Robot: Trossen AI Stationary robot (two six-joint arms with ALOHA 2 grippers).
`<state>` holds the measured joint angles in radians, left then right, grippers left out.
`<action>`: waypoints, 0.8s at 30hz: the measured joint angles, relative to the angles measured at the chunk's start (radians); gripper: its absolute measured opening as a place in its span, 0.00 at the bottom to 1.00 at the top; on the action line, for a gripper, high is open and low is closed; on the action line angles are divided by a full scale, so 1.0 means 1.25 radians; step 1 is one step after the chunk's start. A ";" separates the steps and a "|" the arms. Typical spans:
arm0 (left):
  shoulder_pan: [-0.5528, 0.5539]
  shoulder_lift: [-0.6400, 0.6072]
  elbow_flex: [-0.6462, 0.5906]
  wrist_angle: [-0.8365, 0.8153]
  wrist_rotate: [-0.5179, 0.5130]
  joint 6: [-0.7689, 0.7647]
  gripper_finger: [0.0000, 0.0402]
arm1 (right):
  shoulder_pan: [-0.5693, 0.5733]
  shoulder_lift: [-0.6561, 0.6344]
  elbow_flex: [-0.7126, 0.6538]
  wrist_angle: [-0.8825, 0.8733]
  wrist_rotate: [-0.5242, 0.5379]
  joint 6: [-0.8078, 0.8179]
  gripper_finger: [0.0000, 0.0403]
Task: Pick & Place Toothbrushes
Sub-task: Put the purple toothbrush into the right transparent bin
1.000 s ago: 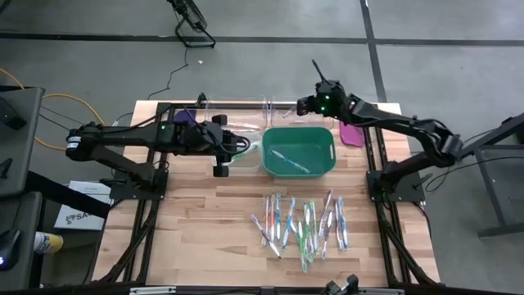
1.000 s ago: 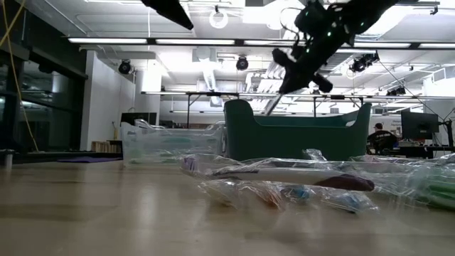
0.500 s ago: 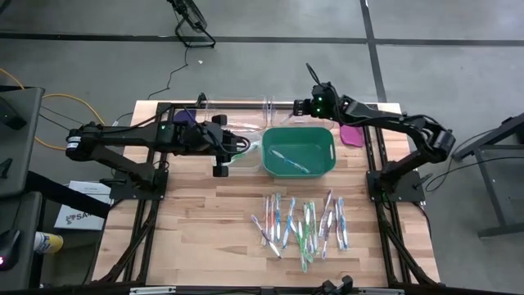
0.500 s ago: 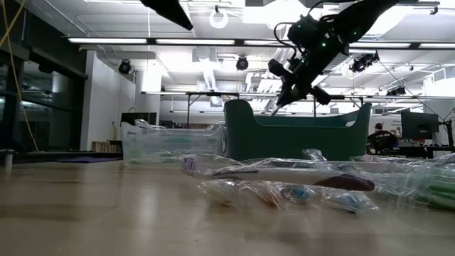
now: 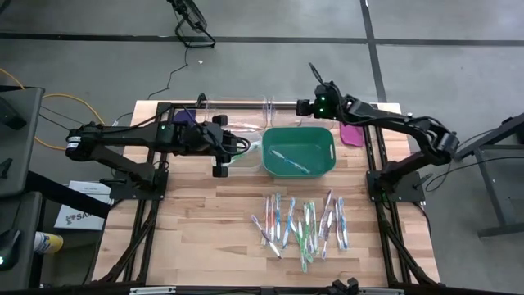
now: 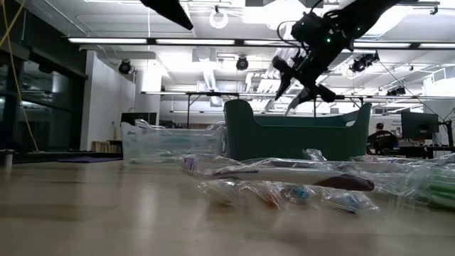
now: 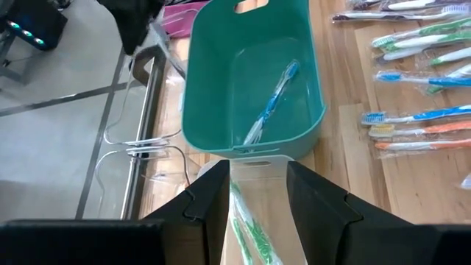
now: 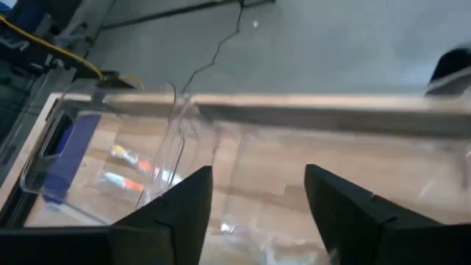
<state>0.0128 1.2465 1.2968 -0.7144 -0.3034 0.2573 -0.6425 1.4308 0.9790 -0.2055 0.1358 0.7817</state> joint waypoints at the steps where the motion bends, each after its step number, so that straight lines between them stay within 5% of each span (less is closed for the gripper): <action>1: 0.000 0.000 0.000 0.000 0.000 0.000 0.33 | -0.001 -0.007 0.000 0.000 0.006 -0.008 0.54; 11: 0.000 0.000 0.000 0.000 0.006 0.000 0.33 | -0.056 -0.055 0.000 -0.020 -0.015 -0.036 0.55; 24: 0.000 0.000 0.000 -0.047 0.015 -0.037 0.33 | -0.077 -0.145 0.000 -0.154 -0.246 -0.078 0.51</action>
<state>0.0128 1.2469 1.2964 -0.7734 -0.2841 0.2109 -0.7382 1.2498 0.9791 -0.3983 -0.1718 0.6846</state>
